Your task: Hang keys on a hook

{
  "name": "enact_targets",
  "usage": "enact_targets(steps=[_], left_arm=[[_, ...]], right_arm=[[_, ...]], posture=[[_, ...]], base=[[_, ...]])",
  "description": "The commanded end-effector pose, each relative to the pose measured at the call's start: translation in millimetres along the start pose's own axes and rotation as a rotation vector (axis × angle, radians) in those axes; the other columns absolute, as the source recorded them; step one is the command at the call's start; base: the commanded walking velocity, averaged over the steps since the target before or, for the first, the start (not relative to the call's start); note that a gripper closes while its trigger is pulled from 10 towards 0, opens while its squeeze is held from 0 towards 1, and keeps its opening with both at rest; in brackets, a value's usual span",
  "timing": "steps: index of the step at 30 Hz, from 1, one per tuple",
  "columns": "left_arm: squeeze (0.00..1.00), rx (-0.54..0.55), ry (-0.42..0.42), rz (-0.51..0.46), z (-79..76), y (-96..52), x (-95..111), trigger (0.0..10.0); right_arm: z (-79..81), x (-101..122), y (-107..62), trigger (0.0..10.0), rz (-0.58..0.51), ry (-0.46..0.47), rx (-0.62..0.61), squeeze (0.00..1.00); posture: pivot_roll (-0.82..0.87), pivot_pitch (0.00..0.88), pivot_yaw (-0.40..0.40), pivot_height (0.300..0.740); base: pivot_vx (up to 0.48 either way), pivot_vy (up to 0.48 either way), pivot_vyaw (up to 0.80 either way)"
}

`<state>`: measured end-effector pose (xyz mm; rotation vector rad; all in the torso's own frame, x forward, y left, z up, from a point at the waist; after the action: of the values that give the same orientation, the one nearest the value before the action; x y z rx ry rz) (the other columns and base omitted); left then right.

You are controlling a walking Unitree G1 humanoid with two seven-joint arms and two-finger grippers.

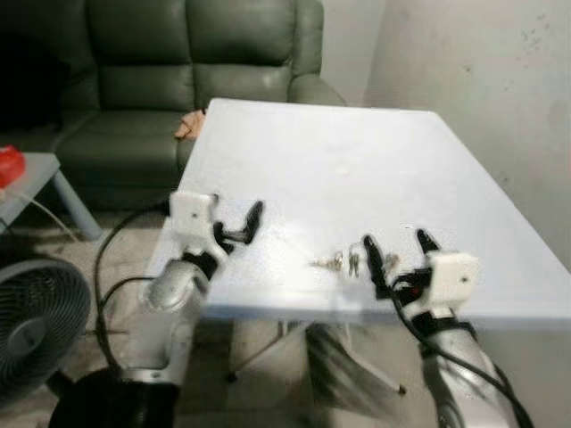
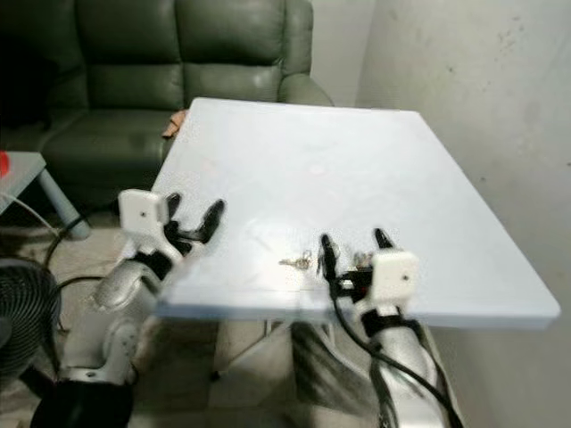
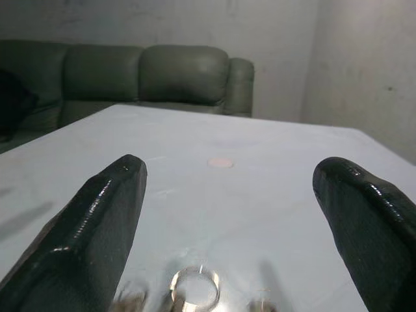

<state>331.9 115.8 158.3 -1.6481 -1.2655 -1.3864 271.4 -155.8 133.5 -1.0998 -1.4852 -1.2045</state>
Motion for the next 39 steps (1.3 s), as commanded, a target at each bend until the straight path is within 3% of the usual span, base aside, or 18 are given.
enact_targets(steps=[1, 9, 22, 32, 39], left_arm=[[0.0, 0.035, 0.019, -0.01, 6.9, -1.7, 3.3, 10.0], [0.0, 0.028, 0.053, -0.047, 2.4, -3.8, 2.0, 10.0], [0.0, -0.052, 0.087, -0.043, -6.7, -12.6, -7.5, 10.0], [0.0, -0.288, 0.117, 0.038, -49.3, -28.5, -29.0, 10.0], [0.0, -0.34, 0.118, 0.073, -57.2, -35.9, -31.9, 10.0]], right_arm=[[5.7, 3.1, 1.7, 10.0, -0.011, 0.011, 0.015, 0.0], [8.7, 1.9, 4.9, 10.0, 0.004, -0.027, 0.087, 0.0], [-6.5, -2.7, 18.0, 10.0, 0.027, -0.146, 0.226, 0.0], [-13.5, -13.3, 39.3, 10.0, 0.061, -0.196, 0.328, 0.0], [-22.8, -18.7, 39.9, 10.0, 0.078, -0.186, 0.386, 0.0]], posture=[[-0.11, 0.032, -0.041, 0.74], [-0.1, 0.026, -0.05, 0.74], [-0.1, 0.024, -0.077, 0.74], [-0.09, 0.087, -0.08, 0.74], [-0.1, 0.12, -0.061, 0.74]], base=[[0.0, 0.0, 0.0], [0.0, 0.0, 0.0], [0.0, 0.0, 0.0], [0.0, 0.0, 0.0], [0.0, 0.0, 0.0]])
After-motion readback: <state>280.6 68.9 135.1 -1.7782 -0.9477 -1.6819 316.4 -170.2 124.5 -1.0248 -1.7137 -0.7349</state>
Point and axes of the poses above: a point about 5 cm out from each wrist's last joint towards the gripper, its own y axis pointing out of the wrist towards the gripper, its own x axis along the axis of the wrist's last joint, z = x × y, the point moved 2 cm from there along y, pointing out of the wrist towards the gripper, and after that the axes turned 7 degrees about -y, right-handed, at the moved point
